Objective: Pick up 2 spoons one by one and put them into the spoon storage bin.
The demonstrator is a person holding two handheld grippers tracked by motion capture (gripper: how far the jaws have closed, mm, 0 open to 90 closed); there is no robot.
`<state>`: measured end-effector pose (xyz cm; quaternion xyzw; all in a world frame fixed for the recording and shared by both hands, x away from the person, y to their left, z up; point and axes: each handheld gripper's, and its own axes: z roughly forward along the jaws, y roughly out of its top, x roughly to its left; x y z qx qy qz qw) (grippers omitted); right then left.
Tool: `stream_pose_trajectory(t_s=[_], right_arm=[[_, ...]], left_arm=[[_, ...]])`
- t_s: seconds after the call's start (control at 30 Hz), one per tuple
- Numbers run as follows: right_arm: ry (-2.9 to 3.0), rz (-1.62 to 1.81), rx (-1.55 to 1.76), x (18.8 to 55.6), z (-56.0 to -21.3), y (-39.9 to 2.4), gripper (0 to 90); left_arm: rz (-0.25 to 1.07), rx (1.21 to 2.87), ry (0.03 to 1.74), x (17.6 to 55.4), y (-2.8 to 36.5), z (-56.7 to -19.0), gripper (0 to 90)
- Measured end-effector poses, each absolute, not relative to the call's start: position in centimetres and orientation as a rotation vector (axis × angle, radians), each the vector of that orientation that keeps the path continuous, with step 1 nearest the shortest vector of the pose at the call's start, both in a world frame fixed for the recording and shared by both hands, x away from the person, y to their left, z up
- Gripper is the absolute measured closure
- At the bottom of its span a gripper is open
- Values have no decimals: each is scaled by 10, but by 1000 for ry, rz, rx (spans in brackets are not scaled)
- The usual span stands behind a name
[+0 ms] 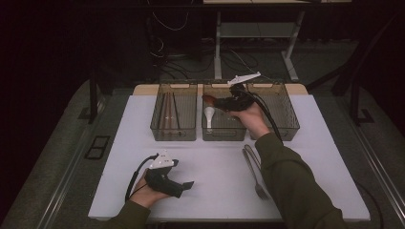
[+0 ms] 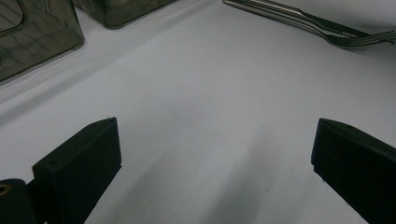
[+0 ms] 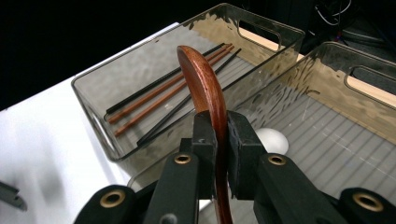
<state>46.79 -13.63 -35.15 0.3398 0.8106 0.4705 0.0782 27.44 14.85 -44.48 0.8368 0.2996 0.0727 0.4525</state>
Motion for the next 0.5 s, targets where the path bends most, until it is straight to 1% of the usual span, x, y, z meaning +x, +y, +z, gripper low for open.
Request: stream_pose_trajectory(t_s=[0.27, 0.43, 0.5], right_arm=[[2430, 1419, 1030, 478, -363, -128, 824], [2467, 1366, 1058, 480, -372, -126, 820], [2464, 1356, 1064, 479, -373, -126, 763]], left_arm=[[179, 2070, 737, 274, 149, -445, 8], [177, 2065, 738, 274, 148, -445, 8], [177, 2065, 737, 274, 148, -445, 8]])
